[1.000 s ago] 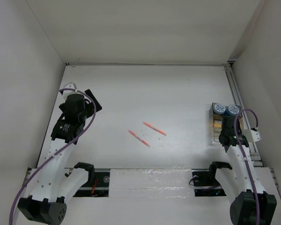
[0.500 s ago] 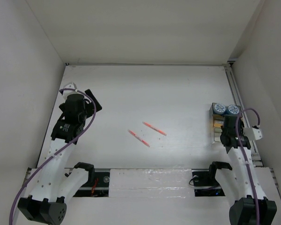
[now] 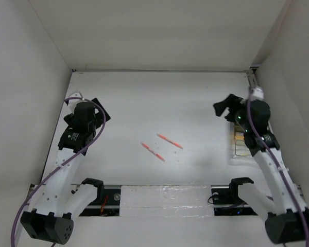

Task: Sort the stationery into containers
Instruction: Grab a piece of stationery with the right arm

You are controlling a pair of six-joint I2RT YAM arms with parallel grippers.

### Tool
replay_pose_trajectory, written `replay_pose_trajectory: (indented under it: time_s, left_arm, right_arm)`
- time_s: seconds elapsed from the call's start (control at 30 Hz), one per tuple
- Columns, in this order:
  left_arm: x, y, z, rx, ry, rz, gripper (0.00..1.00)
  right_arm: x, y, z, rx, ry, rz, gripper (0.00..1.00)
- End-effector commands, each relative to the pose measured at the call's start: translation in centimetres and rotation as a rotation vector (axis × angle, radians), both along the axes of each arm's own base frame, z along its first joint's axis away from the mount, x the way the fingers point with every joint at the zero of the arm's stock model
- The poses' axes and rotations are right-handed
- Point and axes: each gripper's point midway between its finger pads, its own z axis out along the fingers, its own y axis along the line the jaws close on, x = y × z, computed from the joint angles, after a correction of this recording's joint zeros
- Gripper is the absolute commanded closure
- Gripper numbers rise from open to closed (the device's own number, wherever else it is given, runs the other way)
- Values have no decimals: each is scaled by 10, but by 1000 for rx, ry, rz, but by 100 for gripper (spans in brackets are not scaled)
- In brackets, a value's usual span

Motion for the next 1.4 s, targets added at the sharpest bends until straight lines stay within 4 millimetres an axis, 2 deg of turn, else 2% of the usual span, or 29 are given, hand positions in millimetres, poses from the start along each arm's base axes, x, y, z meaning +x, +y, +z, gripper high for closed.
replay_pose_trajectory:
  time_s: [0.0,0.03,0.07,0.1,0.13,0.17,0.2,0.23,0.3,0.33,0.37,0.43,0.5,0.53,0.57,0.73,0.87,0.9,1.07,1.27,1.33,1.37]
  left_arm:
    - [1,12,8,13,-7,87,0]
    - [3,11,5,16,3,87,0]
    - [3,14,5,16,3,96,0]
    - [4,14,3,18,12,96,0]
    - [4,14,3,18,12,96,0]
    - [4,14,3,18,12,96,0]
    - [4,15,3,23,11,103,0]
    - [3,15,3,23,11,103,0]
    - [5,15,1,26,20,103,0]
    - [5,15,1,26,20,103,0]
    - [5,15,1,26,20,103,0]
    - [5,15,1,26,20,103,0]
    - [4,14,1,28,24,91,0]
    - [4,14,1,28,24,91,0]
    - [4,14,1,28,24,91,0]
    - [6,12,-2,25,34,83,0]
    - [6,12,-2,25,34,83,0]
    - [6,12,-2,25,34,83,0]
    - [6,12,-2,25,34,83,0]
    - [4,12,0,30,27,79,0]
    - [5,11,0,25,29,71,0]
    - [5,11,0,25,29,71,0]
  right_arm:
    - [21,105,24,-210,-84,511,11]
    - [25,121,15,-293,-65,563,11]
    - [17,153,1,-355,-18,624,11]
    - [21,172,10,-388,-27,652,11]
    - [27,193,-20,-435,56,699,11]
    - [27,206,-29,-477,79,733,10]
    - [18,225,-41,-509,114,774,10]
    - [23,239,-53,-533,138,807,10]
    - [16,258,-67,-551,149,866,12]
    - [18,260,-71,-554,158,868,12]
    - [14,267,-83,-566,183,890,14]
    - [9,271,-96,-605,216,905,17]
    - [1,269,-119,-622,272,913,18]
    - [1,269,-123,-621,271,912,24]
    - [-3,265,-139,-632,302,918,26]
    - [-8,265,-162,-627,346,931,27]
    - [-9,263,-183,-644,397,939,35]
    - [-16,265,-188,-636,411,953,38]
    - [-26,258,-216,-631,483,955,39]
    - [-31,251,-233,-657,531,927,47]
    - [-36,250,-240,-670,554,924,55]
    - [-35,247,-246,-685,568,913,62]
